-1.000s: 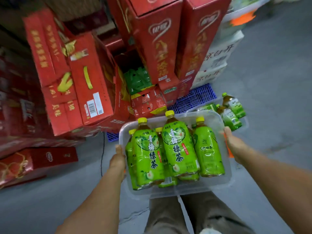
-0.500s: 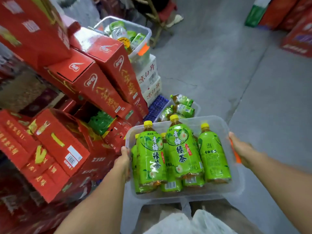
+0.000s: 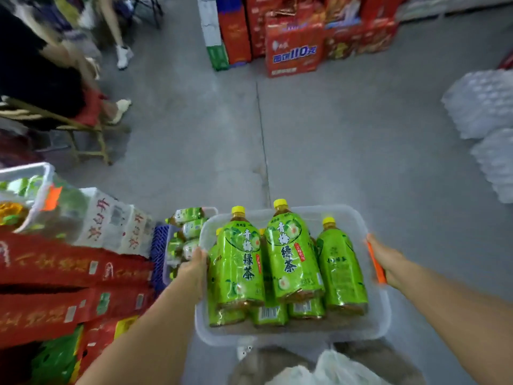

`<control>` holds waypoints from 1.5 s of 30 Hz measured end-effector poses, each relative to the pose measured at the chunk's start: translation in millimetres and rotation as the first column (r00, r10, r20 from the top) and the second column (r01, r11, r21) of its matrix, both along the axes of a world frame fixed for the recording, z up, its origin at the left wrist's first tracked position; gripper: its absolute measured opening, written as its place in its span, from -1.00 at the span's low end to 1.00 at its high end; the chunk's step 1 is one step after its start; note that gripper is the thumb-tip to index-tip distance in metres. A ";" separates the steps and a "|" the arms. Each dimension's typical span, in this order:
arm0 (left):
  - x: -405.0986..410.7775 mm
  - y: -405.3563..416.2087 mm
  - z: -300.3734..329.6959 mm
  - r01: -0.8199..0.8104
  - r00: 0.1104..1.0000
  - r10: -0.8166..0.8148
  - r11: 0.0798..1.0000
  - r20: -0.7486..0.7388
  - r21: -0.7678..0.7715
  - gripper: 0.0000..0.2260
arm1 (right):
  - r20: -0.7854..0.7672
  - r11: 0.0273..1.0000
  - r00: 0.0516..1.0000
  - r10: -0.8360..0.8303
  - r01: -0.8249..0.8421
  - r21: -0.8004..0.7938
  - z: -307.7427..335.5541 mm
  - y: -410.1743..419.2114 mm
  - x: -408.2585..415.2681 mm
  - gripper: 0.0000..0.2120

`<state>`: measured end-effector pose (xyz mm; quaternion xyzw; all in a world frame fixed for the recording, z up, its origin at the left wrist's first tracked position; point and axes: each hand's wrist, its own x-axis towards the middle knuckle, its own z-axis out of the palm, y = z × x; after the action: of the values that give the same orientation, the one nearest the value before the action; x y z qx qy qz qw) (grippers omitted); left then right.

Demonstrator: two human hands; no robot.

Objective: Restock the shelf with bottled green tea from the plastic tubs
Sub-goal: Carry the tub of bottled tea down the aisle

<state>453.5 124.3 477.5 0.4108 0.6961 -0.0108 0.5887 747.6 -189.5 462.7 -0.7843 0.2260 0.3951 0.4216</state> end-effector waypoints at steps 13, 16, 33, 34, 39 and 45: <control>378.9 -69.7 25.7 0.274 0.961 -0.275 0.960 -0.008 -0.061 -0.26 | 0.142 0.891 0.880 -0.453 0.454 0.021 45.7 -125.9 263.7 0.01; 471.4 -46.5 -29.1 0.388 0.920 -0.390 0.920 -0.031 -0.048 -0.11 | 0.126 0.826 0.818 -0.561 0.563 0.021 55.7 -140.7 314.0 -0.10; 1065.4 -26.1 -187.4 0.797 0.603 -0.795 0.603 0.071 -0.027 0.20 | 0.072 0.460 0.463 -0.883 0.886 -0.053 41.7 -182.6 648.6 -0.44; 1094.5 -39.4 -165.8 0.816 0.579 -0.814 0.577 0.059 -0.040 0.19 | 0.075 0.445 0.447 -0.891 0.895 -0.042 39.7 -186.0 671.7 -0.46; 1213.6 -154.1 24.4 0.856 0.516 -0.855 0.514 0.043 -0.046 -0.36 | 0.025 0.349 0.349 -0.937 0.937 -0.026 17.1 -209.5 795.5 -0.52; 1382.1 -200.8 26.4 0.914 0.406 -0.914 0.406 -0.001 0.017 -0.40 | 0.013 0.288 0.288 -0.958 0.958 -0.006 3.8 -233.4 931.6 -0.53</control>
<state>1835.6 -76.5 503.9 0.7284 0.3572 -0.3229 0.4874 1679.2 -422.9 466.5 -0.4985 0.6504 0.0616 0.5699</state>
